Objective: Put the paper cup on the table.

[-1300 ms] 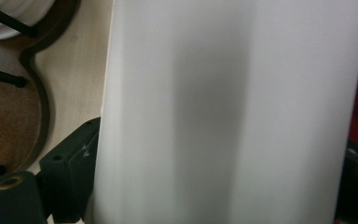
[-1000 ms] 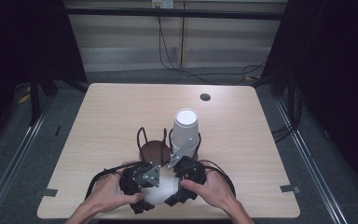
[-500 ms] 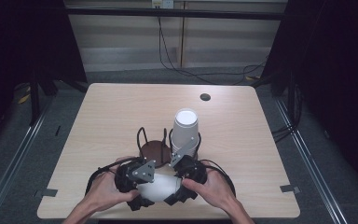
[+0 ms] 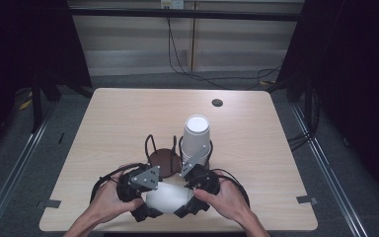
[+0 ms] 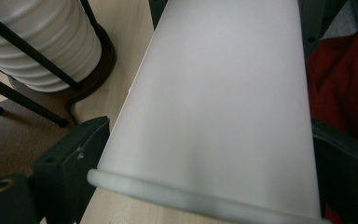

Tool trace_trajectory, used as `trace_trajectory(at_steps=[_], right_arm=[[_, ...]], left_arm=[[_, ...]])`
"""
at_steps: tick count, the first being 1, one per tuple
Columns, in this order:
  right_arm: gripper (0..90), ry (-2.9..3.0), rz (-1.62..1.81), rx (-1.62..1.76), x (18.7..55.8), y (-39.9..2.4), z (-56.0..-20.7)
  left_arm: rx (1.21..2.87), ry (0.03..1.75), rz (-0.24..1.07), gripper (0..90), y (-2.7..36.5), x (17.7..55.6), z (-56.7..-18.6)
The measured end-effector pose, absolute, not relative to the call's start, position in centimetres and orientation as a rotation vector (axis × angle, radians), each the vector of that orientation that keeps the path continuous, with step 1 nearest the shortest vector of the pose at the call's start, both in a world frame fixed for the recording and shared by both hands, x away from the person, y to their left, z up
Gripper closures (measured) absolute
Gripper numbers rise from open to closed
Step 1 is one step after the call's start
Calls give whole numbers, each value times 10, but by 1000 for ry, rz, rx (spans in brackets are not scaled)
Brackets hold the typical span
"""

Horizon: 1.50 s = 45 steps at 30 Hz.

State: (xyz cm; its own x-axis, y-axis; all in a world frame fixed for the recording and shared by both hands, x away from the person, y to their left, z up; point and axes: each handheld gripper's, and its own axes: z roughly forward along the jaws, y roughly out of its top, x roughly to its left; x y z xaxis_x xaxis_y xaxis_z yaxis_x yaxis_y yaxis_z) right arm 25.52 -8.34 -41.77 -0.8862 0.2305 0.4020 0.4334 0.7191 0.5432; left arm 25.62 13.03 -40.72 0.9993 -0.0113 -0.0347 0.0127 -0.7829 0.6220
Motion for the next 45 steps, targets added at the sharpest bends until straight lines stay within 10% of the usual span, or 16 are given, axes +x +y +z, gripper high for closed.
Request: trace_trajectory(at_steps=[45], right_arm=[[256, -2578, -1109, -681, 263, -111, -417]], left_arm=[[2107, 359, 1, 161, 195, 262, -393]])
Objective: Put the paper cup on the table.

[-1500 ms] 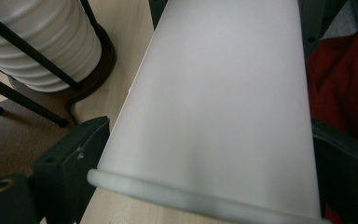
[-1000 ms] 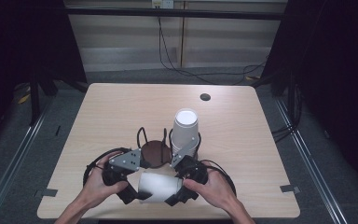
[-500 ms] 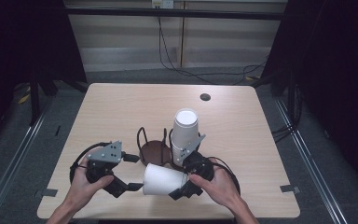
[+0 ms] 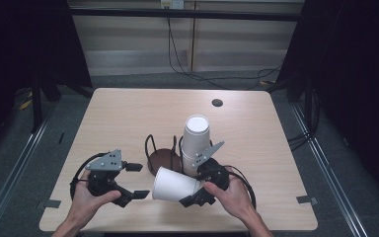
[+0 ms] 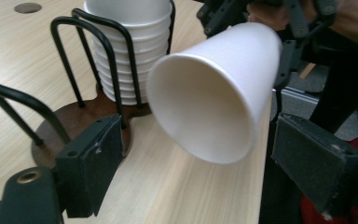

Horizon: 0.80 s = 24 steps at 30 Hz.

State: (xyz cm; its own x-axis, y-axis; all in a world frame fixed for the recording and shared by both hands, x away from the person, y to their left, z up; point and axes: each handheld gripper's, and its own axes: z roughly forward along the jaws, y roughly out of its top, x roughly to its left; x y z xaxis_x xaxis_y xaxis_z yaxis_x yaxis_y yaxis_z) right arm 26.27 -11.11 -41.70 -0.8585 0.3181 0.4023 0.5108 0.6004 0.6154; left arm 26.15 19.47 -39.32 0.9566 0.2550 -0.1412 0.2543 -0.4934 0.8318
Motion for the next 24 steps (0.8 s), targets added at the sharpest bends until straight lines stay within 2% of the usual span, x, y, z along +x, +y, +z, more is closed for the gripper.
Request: trace_trajectory(at_steps=[24], right_arm=[[256, -2536, -1331, -628, 264, -126, -409]], left_arm=[[2040, 347, -39, 160, 187, 256, -396]])
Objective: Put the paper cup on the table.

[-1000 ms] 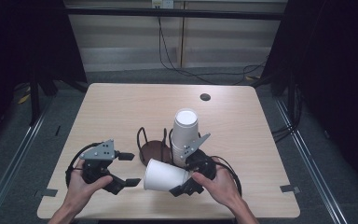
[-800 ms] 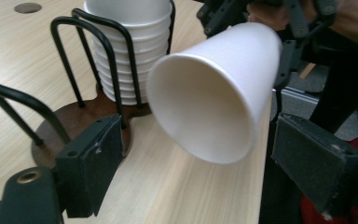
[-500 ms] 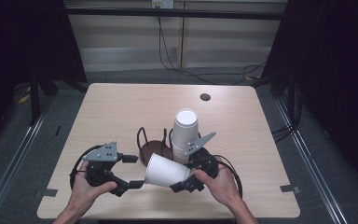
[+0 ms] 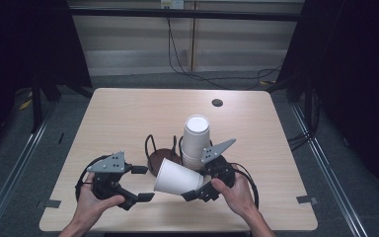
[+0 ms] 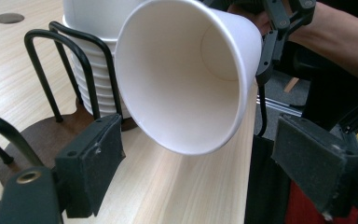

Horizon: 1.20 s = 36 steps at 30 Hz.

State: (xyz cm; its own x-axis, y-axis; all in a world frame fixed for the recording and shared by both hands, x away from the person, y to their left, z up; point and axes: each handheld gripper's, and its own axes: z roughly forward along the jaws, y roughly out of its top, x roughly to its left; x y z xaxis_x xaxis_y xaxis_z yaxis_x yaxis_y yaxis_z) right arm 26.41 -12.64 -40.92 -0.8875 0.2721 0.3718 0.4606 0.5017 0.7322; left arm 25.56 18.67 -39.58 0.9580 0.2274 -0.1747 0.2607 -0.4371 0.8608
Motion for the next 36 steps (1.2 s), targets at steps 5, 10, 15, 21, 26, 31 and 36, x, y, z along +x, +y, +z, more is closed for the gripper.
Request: trace_trajectory(at_steps=[5, 10, 15, 21, 26, 31, 36], right_arm=[[256, -2518, -1369, -627, 264, -129, -408], [256, -2513, -1418, -578, 262, -128, -407], [256, -2515, -1444, -522, 259, -125, -407], [256, -2520, -1442, -495, 258, -122, -406], [256, -2524, -1425, -485, 258, -121, -407], [256, -2533, -1400, -467, 257, -116, -408], [257, -2534, -1391, -458, 257, -114, -409]], left_arm=[[2016, 336, -31, 161, 184, 253, -395], [1977, 337, -38, 158, 183, 252, -394], [1923, 348, -101, 158, 184, 255, -397], [1939, 365, -42, 149, 181, 254, -398], [1976, 363, -22, 71, 174, 254, -400], [1983, 373, -21, 0, 167, 254, -402], [1981, 366, -52, 0, 165, 256, -404]])
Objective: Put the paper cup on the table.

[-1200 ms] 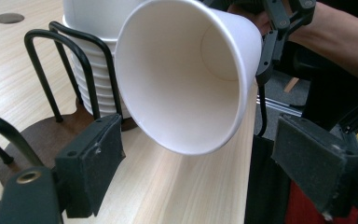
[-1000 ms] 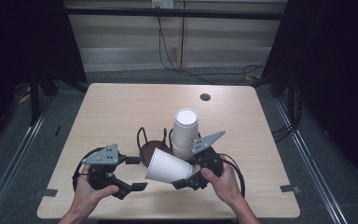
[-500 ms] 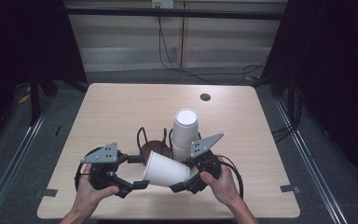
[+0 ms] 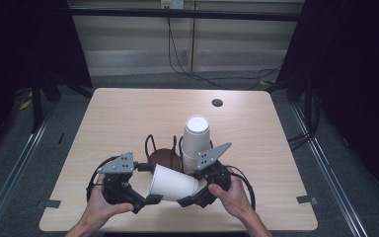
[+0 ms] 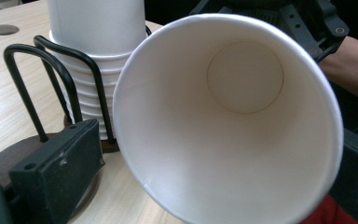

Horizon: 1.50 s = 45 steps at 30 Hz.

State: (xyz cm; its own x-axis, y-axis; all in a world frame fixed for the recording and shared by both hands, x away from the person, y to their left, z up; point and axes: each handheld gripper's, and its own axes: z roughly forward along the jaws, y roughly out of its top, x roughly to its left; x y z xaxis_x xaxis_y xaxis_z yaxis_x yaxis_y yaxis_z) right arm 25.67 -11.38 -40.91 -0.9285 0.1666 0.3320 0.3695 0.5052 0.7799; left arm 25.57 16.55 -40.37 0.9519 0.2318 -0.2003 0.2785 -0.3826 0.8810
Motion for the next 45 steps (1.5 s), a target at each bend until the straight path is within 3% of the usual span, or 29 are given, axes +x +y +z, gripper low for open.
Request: trace_trajectory(at_steps=[10, 12, 27, 45], right_arm=[[257, -2541, -1381, -450, 255, -109, -410], [258, -2542, -1380, -453, 255, -109, -410], [257, -2531, -1391, -439, 254, -108, -410], [227, -2526, -1407, -436, 254, -108, -414]], left_arm=[[1965, 360, -115, 2, 161, 258, -408], [1949, 349, -132, 47, 161, 258, -409], [1909, 331, -123, 43, 158, 256, -412], [1879, 295, -194, 148, 166, 260, -408]])
